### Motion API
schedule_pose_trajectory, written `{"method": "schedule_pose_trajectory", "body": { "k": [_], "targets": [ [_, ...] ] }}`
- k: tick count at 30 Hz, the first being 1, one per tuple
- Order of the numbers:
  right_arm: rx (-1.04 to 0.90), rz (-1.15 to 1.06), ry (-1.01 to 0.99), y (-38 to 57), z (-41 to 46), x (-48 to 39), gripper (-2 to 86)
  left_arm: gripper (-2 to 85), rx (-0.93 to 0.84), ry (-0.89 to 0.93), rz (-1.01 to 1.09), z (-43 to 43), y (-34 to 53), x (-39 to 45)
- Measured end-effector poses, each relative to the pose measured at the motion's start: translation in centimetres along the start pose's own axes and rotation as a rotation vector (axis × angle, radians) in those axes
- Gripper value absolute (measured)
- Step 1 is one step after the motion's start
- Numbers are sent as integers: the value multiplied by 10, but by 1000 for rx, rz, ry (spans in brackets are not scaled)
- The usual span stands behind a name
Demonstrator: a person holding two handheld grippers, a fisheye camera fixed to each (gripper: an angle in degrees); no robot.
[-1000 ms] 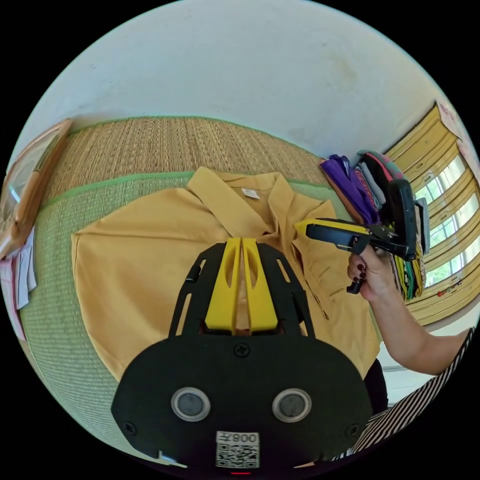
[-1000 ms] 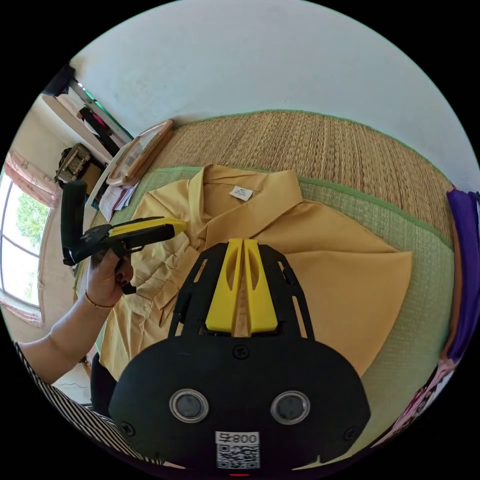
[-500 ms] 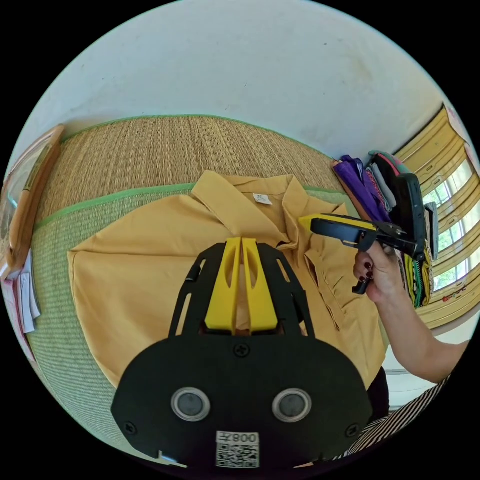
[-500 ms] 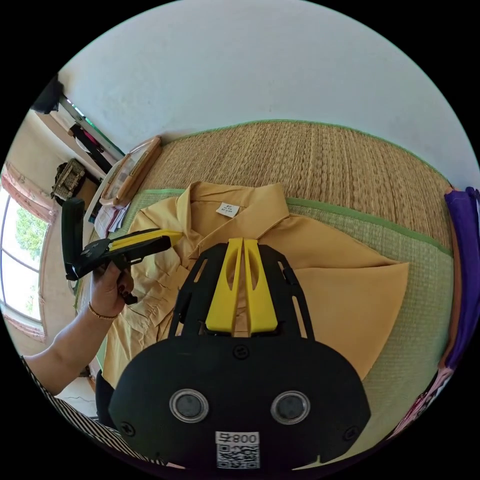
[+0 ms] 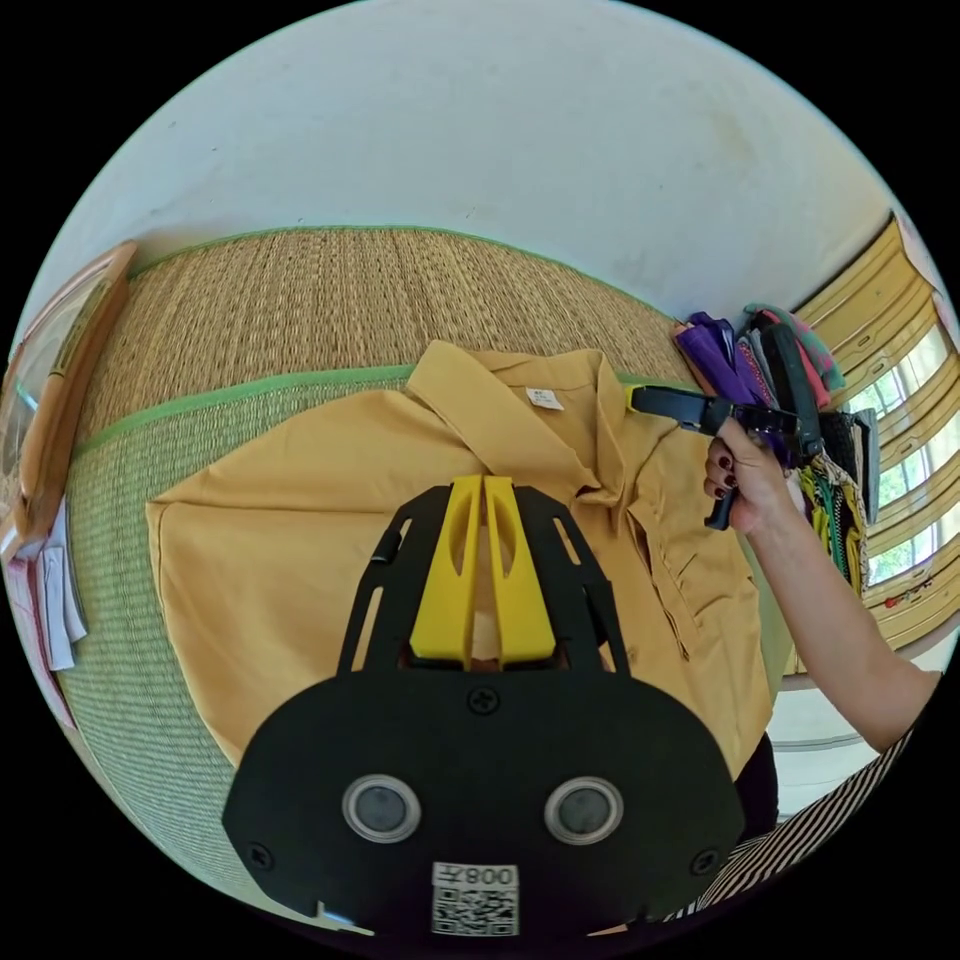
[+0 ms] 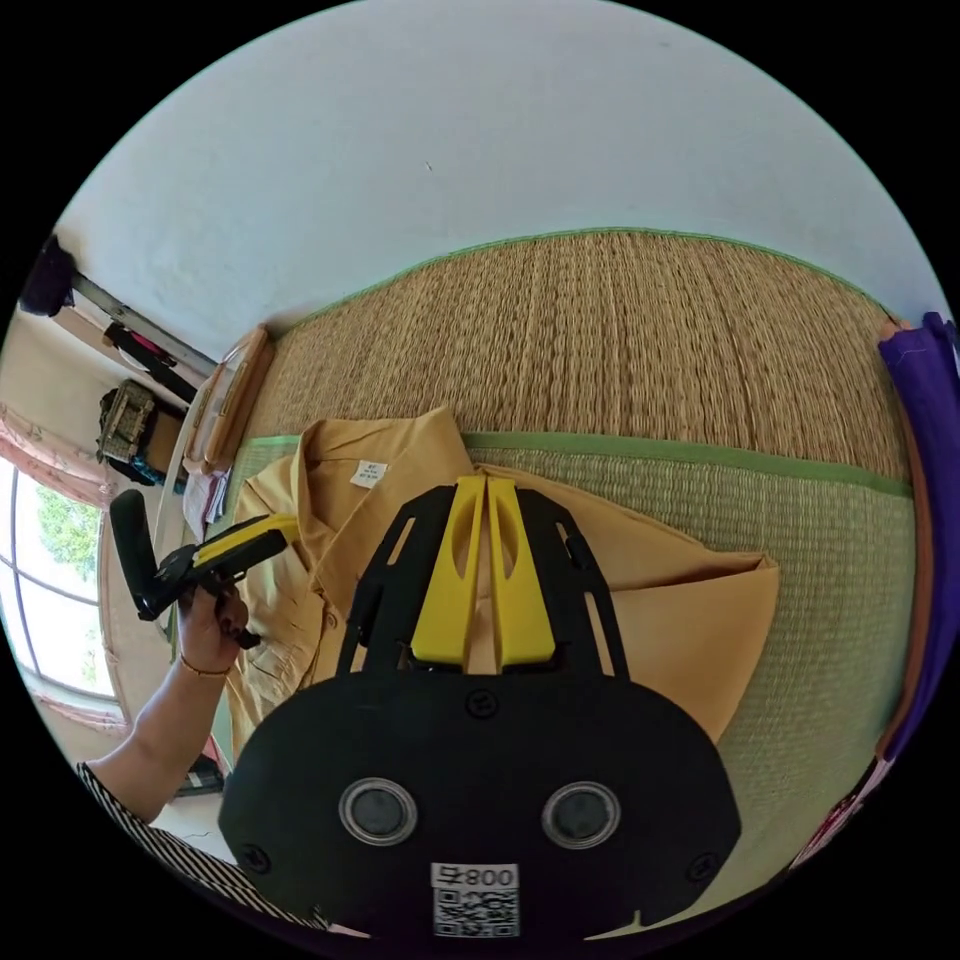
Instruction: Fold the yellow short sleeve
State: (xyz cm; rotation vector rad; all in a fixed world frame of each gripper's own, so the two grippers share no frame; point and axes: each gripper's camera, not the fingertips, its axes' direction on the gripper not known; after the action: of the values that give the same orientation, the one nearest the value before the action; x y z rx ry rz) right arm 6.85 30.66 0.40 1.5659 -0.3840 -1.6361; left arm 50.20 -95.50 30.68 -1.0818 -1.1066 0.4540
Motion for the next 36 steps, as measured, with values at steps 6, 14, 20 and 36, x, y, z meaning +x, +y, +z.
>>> {"method": "schedule_pose_trajectory", "body": {
  "k": [6, 14, 20, 36],
  "targets": [
    [107, -47, -95, 41, -14, -9, 2, 2, -4, -38, -18, -11, 7, -9],
    [-8, -93, -8, 53, 37, -19, 2, 3, 30, -33, -92, -34, 18, -32],
    [26, -56, -52, 69, 47, -7, 2, 3, 13, -47, -93, -38, 23, -47],
    [43, -171, -136, 210, -7, -2, 4, 4, 37, 199, -76, -152, 226, -56]
  ]
}}
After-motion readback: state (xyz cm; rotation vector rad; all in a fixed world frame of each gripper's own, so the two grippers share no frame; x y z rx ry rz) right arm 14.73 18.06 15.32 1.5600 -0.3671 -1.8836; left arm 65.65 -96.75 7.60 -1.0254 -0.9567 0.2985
